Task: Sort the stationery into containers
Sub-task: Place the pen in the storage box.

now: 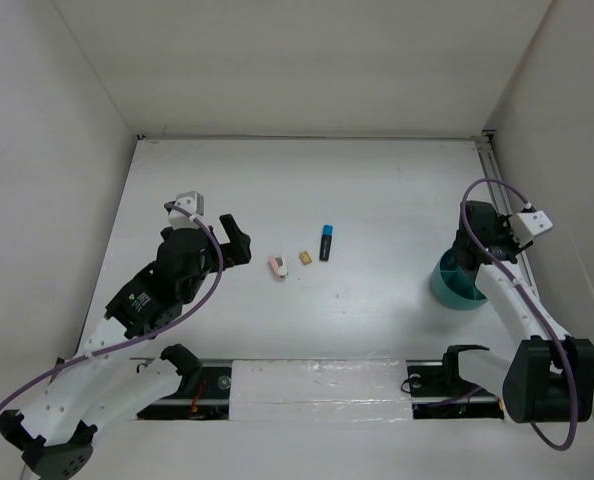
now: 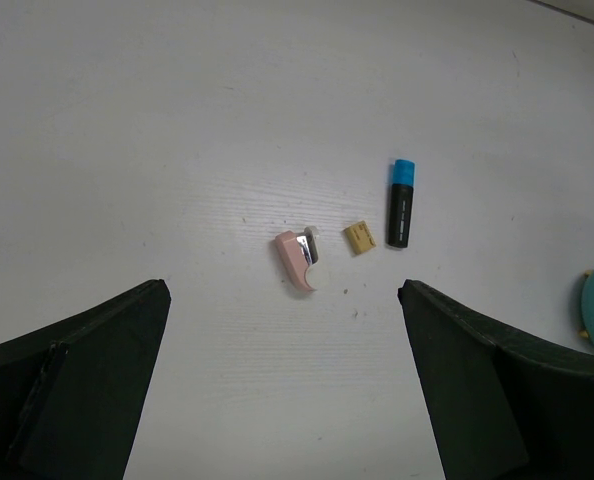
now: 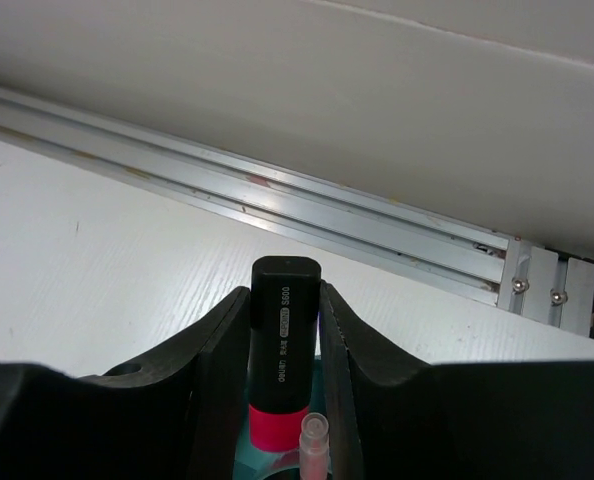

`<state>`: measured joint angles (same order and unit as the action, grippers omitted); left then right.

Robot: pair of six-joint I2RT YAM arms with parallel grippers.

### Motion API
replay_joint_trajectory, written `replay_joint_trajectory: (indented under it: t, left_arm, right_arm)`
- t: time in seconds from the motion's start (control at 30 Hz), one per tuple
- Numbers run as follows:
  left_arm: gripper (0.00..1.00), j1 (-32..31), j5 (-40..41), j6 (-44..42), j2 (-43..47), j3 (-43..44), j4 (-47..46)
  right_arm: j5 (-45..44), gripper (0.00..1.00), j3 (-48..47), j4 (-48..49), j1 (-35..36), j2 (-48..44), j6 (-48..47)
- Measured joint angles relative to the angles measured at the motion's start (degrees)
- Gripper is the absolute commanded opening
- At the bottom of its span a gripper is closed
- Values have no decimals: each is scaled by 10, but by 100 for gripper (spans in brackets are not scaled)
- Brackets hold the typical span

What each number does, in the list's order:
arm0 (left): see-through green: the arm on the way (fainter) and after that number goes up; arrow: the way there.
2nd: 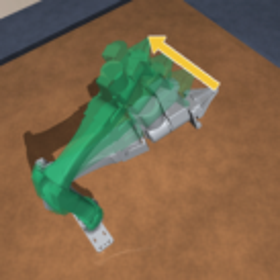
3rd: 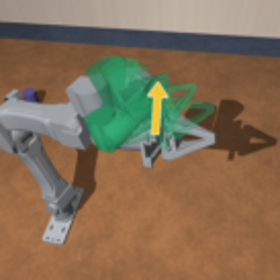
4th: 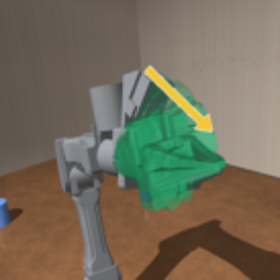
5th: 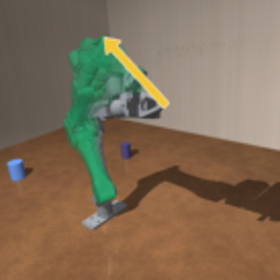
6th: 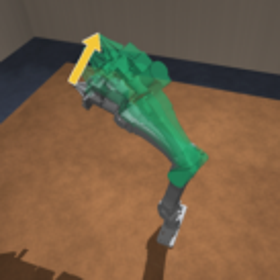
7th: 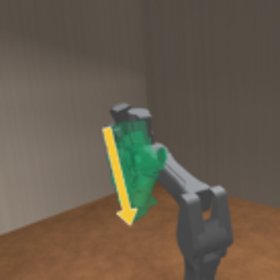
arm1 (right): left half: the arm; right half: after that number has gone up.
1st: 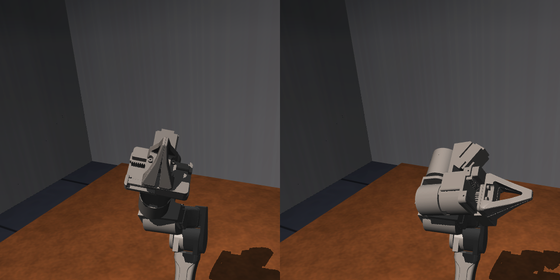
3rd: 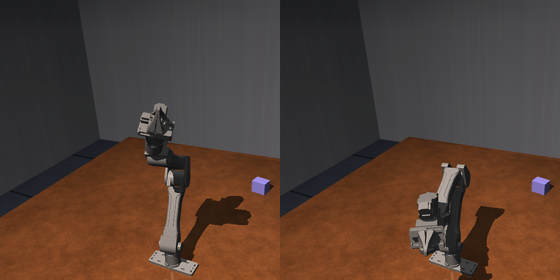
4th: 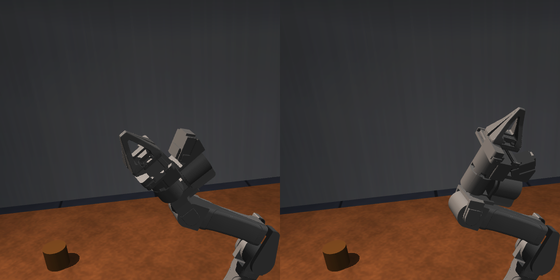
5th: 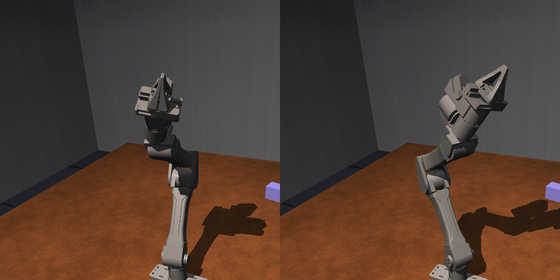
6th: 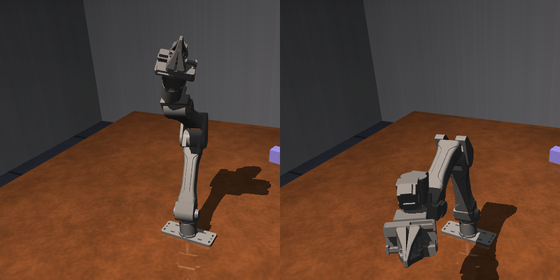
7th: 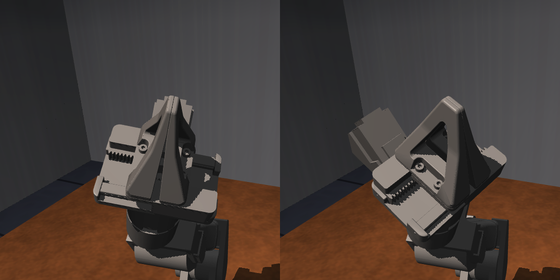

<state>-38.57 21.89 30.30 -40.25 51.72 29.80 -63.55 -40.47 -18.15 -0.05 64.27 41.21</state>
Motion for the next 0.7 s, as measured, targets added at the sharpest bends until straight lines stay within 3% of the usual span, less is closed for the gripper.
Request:
replay_joint_trajectory:
  t: [0.17, 0.47, 0.7]
  left_arm:
    - [100, 0, 0, 0, 0, 0, 0]
    - [100, 0, 0, 0, 0, 0, 0]
    - [100, 0, 0, 0, 0, 0, 0]
  right_arm:
    - [11, 46, 0, 12, 0, 0, -12]
    - [24, 49, 0, 19, 0, -2, -20]
    - [54, 60, 0, 23, 0, -48, -36]
